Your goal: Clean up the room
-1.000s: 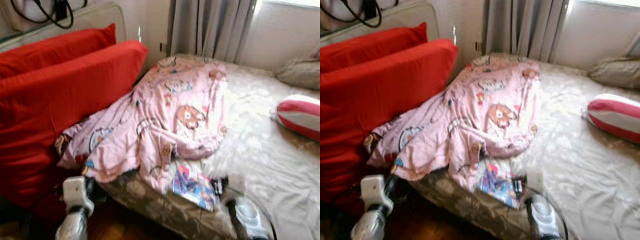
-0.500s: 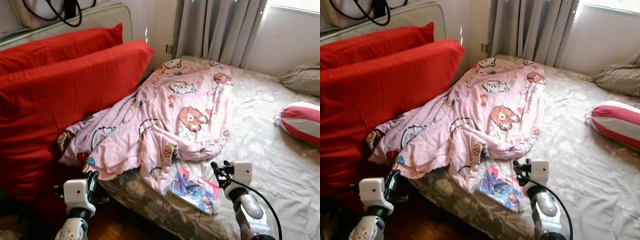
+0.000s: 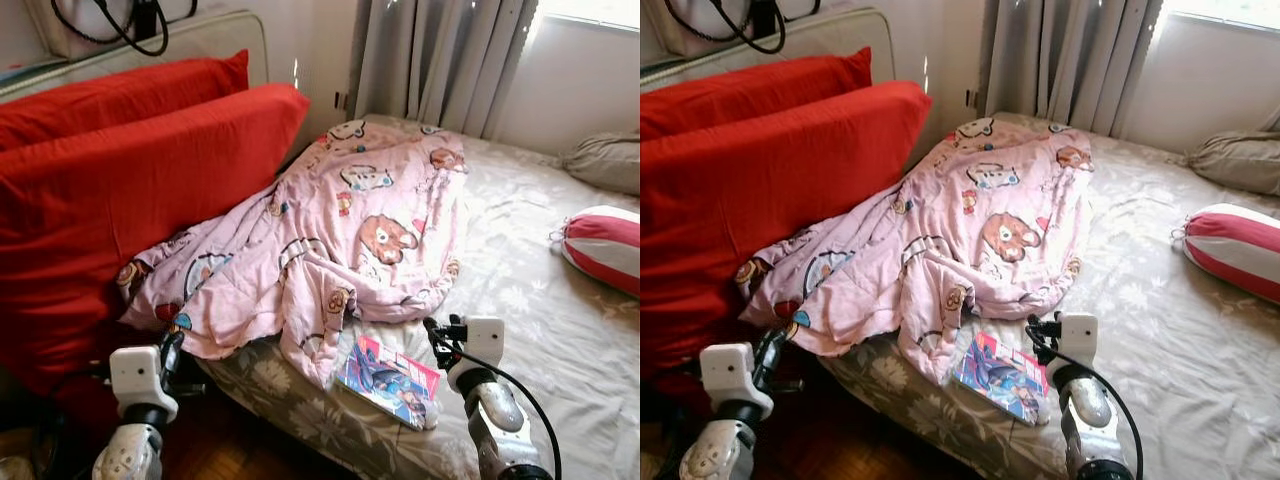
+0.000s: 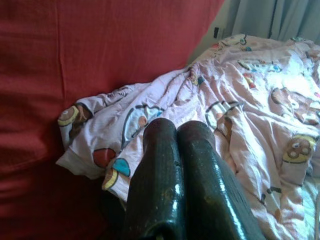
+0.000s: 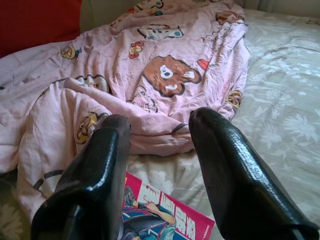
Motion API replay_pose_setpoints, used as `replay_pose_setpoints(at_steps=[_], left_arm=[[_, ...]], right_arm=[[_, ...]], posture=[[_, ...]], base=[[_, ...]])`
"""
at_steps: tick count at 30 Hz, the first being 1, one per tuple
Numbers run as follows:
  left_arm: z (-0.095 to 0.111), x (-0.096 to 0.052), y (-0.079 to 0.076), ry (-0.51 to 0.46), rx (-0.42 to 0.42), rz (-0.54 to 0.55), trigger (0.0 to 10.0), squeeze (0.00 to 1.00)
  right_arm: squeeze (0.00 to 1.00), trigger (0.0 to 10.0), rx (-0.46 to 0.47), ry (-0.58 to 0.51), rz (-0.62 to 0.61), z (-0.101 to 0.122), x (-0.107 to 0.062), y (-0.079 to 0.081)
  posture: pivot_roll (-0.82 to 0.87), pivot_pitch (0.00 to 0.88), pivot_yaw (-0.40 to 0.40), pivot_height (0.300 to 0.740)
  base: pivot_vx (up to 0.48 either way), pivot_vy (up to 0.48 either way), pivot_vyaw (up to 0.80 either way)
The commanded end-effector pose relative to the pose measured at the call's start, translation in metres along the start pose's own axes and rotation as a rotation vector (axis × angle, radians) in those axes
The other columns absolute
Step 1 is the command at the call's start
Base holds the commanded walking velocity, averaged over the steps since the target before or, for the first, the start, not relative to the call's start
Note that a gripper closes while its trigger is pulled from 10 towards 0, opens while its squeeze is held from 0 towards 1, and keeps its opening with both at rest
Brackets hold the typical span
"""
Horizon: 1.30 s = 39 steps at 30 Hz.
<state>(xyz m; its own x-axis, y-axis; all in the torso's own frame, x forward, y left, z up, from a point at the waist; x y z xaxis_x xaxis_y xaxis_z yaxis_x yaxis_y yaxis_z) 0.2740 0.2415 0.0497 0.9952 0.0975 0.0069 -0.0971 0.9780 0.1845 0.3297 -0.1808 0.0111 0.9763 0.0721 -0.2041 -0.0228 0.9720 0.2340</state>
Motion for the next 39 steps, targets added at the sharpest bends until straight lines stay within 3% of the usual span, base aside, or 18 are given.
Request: replay_pose_setpoints(at_steps=[1, 5, 32, 39], left_arm=[[0.004, 0.002, 0.004, -0.003, -0.004, 0.002, 10.0, 0.0], [0.006, 0.004, 0.006, 0.001, -0.001, -0.001, 10.0, 0.0], [0.009, 0.009, 0.004, 0.023, -0.018, -0.012, 10.0, 0.0], [0.009, 0.008, 0.001, 0.031, -0.01, -0.04, 10.0, 0.0]], right_arm=[[0.0, 10.0, -0.004, -0.002, 0.004, 0.002, 0.002, 0.004], [0.0, 10.0, 0.006, -0.008, 0.005, 0.002, 0.003, 0.007], [0.0, 10.0, 0.008, 0.101, 0.02, -0.014, 0.005, 0.009], [0.0, 10.0, 0.029, 0.154, 0.013, -0.02, 0.006, 0.01]], posture=[[0.14, 0.0, -0.022, 0.67], [0.14, 0.0, -0.018, 0.647], [0.16, 0.0, -0.023, 0.647], [0.17, 0.0, -0.017, 0.647]], base=[[0.0, 0.0, 0.0], [0.0, 0.0, 0.0], [0.0, 0.0, 0.0], [0.32, 0.0, 0.0]])
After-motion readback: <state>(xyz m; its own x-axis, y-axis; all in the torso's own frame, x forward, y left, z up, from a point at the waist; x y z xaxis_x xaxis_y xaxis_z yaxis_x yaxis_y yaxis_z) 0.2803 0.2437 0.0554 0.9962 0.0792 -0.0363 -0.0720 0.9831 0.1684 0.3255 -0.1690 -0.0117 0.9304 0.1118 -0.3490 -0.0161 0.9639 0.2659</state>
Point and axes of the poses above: a point about 5 cm out from each wrist's last joint towards the gripper, its own x axis pointing out of the wrist towards the gripper, its own z axis along the axis of the wrist's last joint, y = z × x, the point moved 4 cm from there along x, pointing out of the wrist towards the gripper, and after that the axes turned 9 degrees about x, right-handed, at the moved point
